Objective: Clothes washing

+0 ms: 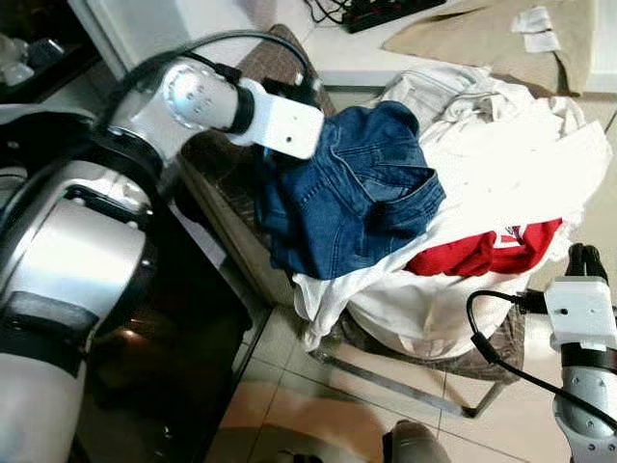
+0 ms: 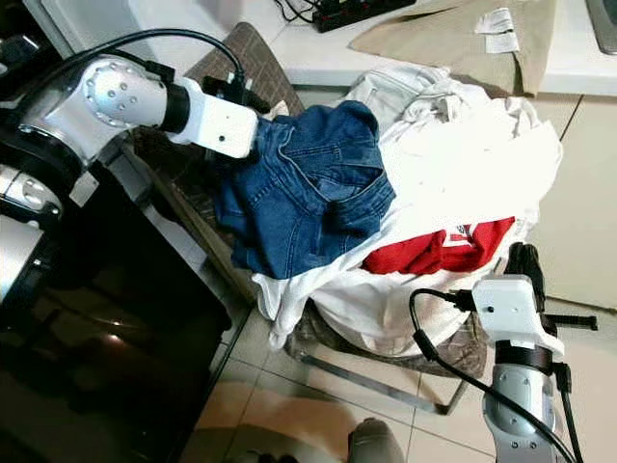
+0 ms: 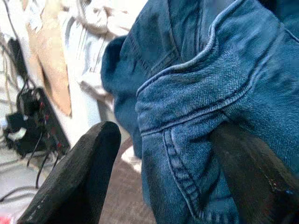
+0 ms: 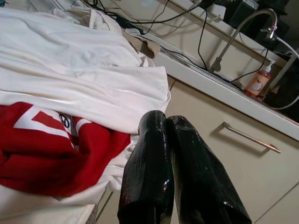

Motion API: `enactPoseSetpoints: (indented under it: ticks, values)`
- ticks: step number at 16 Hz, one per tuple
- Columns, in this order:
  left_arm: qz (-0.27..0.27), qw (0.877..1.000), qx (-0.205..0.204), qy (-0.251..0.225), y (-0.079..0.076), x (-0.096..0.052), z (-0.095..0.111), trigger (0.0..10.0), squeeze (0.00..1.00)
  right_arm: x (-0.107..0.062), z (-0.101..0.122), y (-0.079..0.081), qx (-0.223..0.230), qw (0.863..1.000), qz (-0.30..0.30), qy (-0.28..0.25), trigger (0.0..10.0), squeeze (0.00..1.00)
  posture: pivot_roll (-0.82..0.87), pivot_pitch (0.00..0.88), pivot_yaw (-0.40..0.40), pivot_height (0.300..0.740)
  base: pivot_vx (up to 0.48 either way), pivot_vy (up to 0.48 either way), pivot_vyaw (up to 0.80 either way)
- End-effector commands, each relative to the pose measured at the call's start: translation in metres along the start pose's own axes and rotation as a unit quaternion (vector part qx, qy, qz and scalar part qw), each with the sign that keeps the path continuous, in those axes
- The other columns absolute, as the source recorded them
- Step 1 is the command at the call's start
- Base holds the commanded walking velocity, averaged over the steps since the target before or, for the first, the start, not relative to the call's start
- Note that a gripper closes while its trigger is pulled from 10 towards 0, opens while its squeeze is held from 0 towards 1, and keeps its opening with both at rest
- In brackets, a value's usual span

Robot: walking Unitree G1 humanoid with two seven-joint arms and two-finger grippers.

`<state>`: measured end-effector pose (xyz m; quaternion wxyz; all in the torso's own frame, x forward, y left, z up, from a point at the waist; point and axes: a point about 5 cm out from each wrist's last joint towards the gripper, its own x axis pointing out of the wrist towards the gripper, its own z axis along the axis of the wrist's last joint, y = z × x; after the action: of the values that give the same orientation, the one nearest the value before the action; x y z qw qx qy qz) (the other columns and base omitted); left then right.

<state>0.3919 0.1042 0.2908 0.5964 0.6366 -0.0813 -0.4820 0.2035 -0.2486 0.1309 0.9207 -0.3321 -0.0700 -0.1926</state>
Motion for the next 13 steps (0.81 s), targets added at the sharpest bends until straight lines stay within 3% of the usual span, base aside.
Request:
enactPoseSetpoints:
  ticks: [1, 2, 4, 8, 13]
  values:
    - [-0.017, 1.000, -0.002, 0.007, -0.006, 0.000, -0.004, 10.0, 0.00, 0.000, 0.006, 0.000, 0.002, 1.000, -0.007, -0.004, 10.0, 0.00, -0.38, 0.116, 0.234, 0.723, 0.000, 0.000, 0.00]
    - [-0.012, 1.000, -0.009, -0.011, -0.013, 0.009, 0.000, 10.0, 0.00, -0.002, 0.007, 0.000, 0.001, 1.000, -0.007, -0.004, 10.0, 0.00, -0.38, 0.130, 0.233, 0.723, 0.000, 0.000, 0.00]
    - [-0.014, 1.000, -0.014, -0.018, -0.016, 0.012, 0.001, 10.0, 0.00, -0.004, 0.007, 0.000, 0.001, 1.000, -0.006, -0.004, 10.0, 0.00, -0.38, 0.136, 0.231, 0.723, 0.000, 0.000, 0.00]
    - [-0.014, 1.000, -0.005, -0.011, -0.039, 0.030, 0.000, 10.0, 0.00, -0.006, 0.007, 0.002, 0.002, 1.000, 0.001, 0.002, 10.0, 0.00, -0.37, 0.156, 0.228, 0.723, 0.000, 0.000, 0.00]
    - [0.014, 1.000, -0.005, 0.002, -0.055, 0.046, 0.001, 10.0, 0.00, -0.006, 0.007, 0.005, 0.004, 1.000, 0.004, 0.004, 10.0, 0.00, -0.37, 0.156, 0.226, 0.723, 0.000, 0.000, 0.00]
